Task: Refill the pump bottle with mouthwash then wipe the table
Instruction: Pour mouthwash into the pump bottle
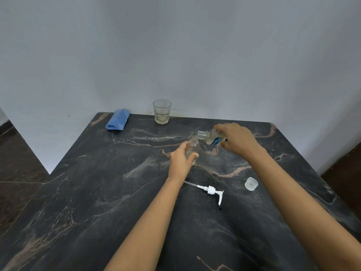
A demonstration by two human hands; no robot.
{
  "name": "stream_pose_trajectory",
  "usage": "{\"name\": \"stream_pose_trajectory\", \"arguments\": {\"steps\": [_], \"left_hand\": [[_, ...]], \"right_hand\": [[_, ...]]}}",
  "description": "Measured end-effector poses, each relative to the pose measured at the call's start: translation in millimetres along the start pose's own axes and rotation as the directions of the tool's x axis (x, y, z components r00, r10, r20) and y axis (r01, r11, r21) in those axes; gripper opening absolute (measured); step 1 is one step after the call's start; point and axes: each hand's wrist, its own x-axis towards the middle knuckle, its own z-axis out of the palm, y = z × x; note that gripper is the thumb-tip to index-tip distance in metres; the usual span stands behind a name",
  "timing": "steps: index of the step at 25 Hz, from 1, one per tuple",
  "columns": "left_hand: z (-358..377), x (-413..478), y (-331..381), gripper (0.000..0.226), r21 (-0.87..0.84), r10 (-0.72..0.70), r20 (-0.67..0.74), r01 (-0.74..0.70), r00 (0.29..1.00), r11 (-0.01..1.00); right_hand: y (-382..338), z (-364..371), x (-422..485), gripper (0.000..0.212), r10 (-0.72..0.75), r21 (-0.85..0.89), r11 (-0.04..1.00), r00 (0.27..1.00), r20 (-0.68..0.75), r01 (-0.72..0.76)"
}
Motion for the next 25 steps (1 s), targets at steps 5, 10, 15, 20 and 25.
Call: {"name": "stream_pose_trajectory", "arguments": {"steps": [5, 10, 15, 20, 25], "left_hand": [[-0.7, -0.5, 1.1, 0.052, 0.003, -0.004, 0.003, 0.004, 1.0, 1.0], [-0.7, -0.9, 2.1, 0.053, -0.007, -0.008, 0.006, 0.008, 1.0, 1.0], [-0.4, -1.0, 1.1, 0.052, -0.011, 0.002, 0.004, -0.002, 1.0, 1.0], [0.2, -0.6, -0.2, 0.05, -0.016, 0.01, -0.003, -0.01, 1.0, 1.0], [0.4, -0.4, -0.4, 0.051, -0.031, 0.003, 0.004, -0.003, 1.0, 1.0]], "right_hand": [[0.4, 1.0, 0.6, 0.044, -0.007, 0.002, 1.0, 1.0, -0.008, 0.007], [0.0, -0.1, 0.8, 0.045, -0.007, -0.004, 1.0, 1.0, -0.004, 0.007], [0.1, 0.0, 0.6, 0.043, -0.007, -0.002, 1.0, 1.0, -0.011, 0.007], [-0.7, -1.4, 0.9, 0.044, -0.004, -0.002, 1.0, 1.0, -0.009, 0.004], [-1.3, -1.9, 0.2, 0.044, -0.001, -0.012, 1.0, 1.0, -0.011, 0.001]]}}
